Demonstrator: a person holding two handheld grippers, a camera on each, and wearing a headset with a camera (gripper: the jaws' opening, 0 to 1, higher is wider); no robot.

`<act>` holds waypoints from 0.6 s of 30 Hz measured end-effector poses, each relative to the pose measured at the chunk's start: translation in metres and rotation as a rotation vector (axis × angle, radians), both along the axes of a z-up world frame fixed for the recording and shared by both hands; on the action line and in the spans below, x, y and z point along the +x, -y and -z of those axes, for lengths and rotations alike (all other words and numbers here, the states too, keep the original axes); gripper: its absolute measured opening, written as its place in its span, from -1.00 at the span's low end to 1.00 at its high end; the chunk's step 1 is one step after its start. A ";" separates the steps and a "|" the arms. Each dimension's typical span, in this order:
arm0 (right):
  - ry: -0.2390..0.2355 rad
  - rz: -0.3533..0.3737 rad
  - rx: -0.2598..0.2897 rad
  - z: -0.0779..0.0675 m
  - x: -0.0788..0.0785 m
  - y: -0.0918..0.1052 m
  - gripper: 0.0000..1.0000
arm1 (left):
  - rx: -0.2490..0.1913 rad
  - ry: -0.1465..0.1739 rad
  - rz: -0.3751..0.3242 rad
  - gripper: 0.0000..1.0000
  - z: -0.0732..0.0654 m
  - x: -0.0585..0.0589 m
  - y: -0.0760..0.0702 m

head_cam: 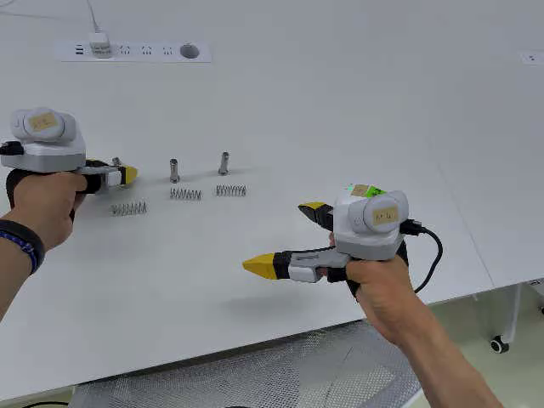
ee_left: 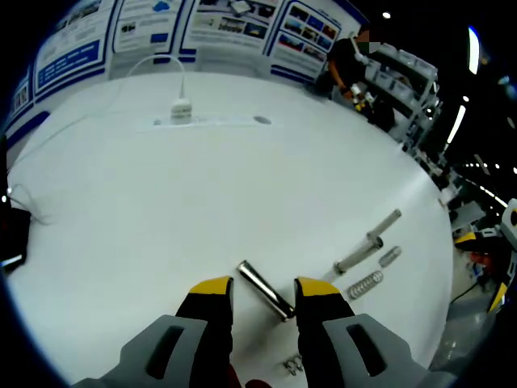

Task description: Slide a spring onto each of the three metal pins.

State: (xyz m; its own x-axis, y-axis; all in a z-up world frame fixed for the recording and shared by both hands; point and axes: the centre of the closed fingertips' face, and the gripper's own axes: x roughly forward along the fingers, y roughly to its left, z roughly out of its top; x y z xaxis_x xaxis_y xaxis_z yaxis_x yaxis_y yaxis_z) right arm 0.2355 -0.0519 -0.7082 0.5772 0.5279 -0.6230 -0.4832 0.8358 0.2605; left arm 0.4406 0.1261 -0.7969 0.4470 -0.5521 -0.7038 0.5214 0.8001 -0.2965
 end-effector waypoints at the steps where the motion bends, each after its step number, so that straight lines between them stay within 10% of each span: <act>1: -0.001 0.001 0.001 0.000 0.000 0.000 0.83 | 0.004 0.003 0.001 -0.41 0.000 0.001 0.000; 18: -0.011 0.008 0.001 0.002 -0.001 0.001 0.83 | 0.226 0.122 0.246 -0.79 0.004 0.006 -0.002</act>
